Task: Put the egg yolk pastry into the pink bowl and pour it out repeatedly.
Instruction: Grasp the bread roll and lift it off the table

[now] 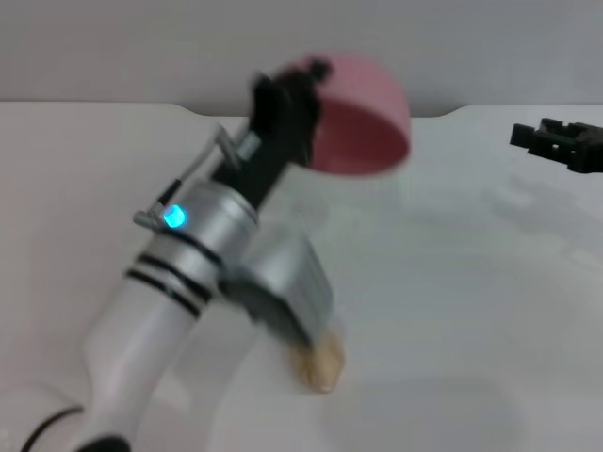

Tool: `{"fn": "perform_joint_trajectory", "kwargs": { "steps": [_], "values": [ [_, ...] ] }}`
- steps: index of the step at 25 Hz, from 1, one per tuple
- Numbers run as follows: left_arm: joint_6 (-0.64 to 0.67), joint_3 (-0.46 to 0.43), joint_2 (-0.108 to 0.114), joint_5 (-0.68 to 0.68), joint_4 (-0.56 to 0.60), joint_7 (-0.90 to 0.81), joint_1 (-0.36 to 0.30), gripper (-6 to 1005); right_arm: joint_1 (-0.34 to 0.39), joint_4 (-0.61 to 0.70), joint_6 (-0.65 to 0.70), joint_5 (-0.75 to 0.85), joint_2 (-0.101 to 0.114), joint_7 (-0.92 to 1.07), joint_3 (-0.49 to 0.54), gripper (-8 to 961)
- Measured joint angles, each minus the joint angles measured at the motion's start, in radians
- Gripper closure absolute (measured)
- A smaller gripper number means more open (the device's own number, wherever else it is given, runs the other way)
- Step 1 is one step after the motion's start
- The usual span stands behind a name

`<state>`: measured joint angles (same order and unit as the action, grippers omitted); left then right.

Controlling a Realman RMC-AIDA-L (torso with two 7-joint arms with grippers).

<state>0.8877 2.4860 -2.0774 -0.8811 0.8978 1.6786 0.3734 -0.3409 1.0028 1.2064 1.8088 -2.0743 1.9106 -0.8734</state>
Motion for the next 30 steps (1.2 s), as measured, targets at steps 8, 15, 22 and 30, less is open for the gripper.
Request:
{"fn": "perform_joint_trajectory", "kwargs": {
  "steps": [8,15,22,30],
  "values": [
    [-0.546,-0.426,0.015,-0.411,0.343,-0.186,-0.069,996,-0.020,-0.017,0.001,-0.003,0.001,-0.008,-0.068,432],
    [-1.514,-0.973,0.019,-0.512,0.220,-0.411,0.051,997,-0.040,-0.010,0.002,0.002,0.003,-0.032,-0.172,437],
    [-1.909,-1.291,0.032,-0.219,0.183,-0.755,0.113,996,-0.086,0.000,0.002,0.058,0.004,-0.041,-0.305,442],
    [-2.227,-1.442,0.044,0.233,0.375,-1.154,0.097,995,-0.175,0.035,0.002,0.204,0.002,0.120,-0.550,447]
  ]
}}
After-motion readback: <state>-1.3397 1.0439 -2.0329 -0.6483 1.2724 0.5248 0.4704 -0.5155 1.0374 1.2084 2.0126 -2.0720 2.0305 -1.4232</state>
